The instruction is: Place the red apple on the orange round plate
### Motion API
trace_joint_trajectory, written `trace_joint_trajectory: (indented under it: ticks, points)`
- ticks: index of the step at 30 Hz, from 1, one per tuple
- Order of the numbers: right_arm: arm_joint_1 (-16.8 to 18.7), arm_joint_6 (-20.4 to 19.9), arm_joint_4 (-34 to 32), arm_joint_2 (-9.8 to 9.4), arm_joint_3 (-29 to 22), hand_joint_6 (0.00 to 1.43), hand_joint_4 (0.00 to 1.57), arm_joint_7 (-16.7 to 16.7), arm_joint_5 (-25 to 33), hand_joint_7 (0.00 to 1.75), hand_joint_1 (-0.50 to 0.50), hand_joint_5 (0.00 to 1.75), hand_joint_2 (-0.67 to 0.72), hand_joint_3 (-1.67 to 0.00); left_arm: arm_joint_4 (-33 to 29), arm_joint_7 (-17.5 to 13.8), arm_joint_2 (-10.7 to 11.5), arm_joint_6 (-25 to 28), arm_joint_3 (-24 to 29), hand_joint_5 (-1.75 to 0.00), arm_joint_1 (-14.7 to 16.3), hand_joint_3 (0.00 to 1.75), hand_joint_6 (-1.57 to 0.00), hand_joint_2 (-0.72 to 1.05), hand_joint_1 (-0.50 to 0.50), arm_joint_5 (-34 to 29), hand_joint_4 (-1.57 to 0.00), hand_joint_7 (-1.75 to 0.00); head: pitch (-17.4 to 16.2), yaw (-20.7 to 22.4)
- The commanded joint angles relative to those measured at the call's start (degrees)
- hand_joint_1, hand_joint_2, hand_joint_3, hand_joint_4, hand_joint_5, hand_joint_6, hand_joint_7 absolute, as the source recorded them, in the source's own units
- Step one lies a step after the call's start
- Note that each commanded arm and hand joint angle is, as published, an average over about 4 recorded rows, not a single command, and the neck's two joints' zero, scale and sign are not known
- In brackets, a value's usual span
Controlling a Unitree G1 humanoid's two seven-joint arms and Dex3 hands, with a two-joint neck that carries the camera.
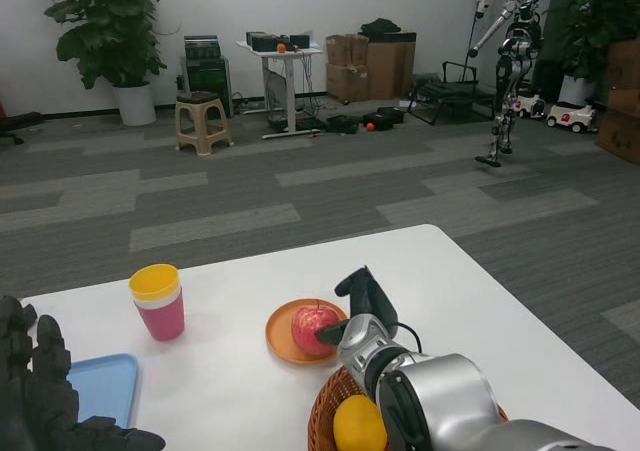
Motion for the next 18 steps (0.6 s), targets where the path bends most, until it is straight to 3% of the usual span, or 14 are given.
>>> trace_joint_trajectory:
  ticks: [1,5,8,10,11,12,15,18]
  points:
    - [1.47,-6.31,-1.14,-0.18,2.77,0.98,1.07,0.45,-0.25,1.64,0.17,1.55,-0.48,-0.24,-0.28,-0.03,0.24,-0.23,0.19,0.0,1.22,0.09,0.0,-0.72,-0.5,-0.41,0.0,0.0,-0.25,0.31]
    - [3.05,-14.22,-1.39,-1.04,4.75,0.73,0.74,0.5,-0.27,1.61,0.17,1.55,-0.48,-0.24,-0.39,-0.03,0.39,-0.29,0.3,0.0,1.5,0.09,0.0,-0.68,-0.5,-0.38,0.0,0.0,-0.41,0.39]
    - [4.87,-20.9,-2.75,-2.01,6.74,0.33,0.35,0.43,-0.27,1.45,0.17,1.33,-0.48,-0.24,-0.45,-0.03,0.46,-0.32,0.37,0.0,1.66,0.09,0.0,-0.72,-0.5,-0.38,0.0,0.0,-0.61,0.33]
    - [5.89,-23.06,-4.42,-2.58,7.98,0.09,0.1,0.45,-0.2,1.05,0.09,0.73,-0.35,-0.24,-0.45,-0.03,0.46,-0.32,0.37,0.0,1.68,0.09,0.0,-0.72,-0.5,-0.38,0.0,0.0,-0.61,0.22]
    - [6.41,-24.0,-5.45,-2.86,8.63,0.04,0.05,0.5,-0.16,0.89,0.05,0.48,-0.27,-0.24,-0.45,-0.03,0.46,-0.32,0.37,0.0,1.68,0.09,0.0,-0.7,-0.5,-0.36,0.0,0.0,-0.64,0.17]
    - [7.01,-24.64,-6.79,-3.17,9.69,0.0,0.0,0.72,0.37,0.61,-0.01,0.19,-0.19,-0.24,-0.45,-0.03,0.46,-0.32,0.37,0.0,1.68,0.09,0.0,-0.68,-0.5,-0.34,0.0,0.0,-0.6,0.21]
    - [9.71,-26.16,-12.2,-4.29,16.13,0.0,0.0,2.04,6.76,0.09,-0.08,0.0,-0.15,-0.24,-0.52,-0.03,0.46,-0.32,0.37,0.0,1.68,0.09,0.0,-0.66,-0.5,-0.32,0.0,0.0,-0.61,0.21]
    - [11.95,-26.77,-16.26,-5.02,19.88,0.0,0.0,3.14,11.53,0.0,-0.1,0.0,-0.1,-0.24,-0.5,-0.03,0.46,-0.32,0.37,0.0,1.59,0.09,0.0,-0.64,-0.5,-0.36,0.0,0.0,-0.59,0.09]
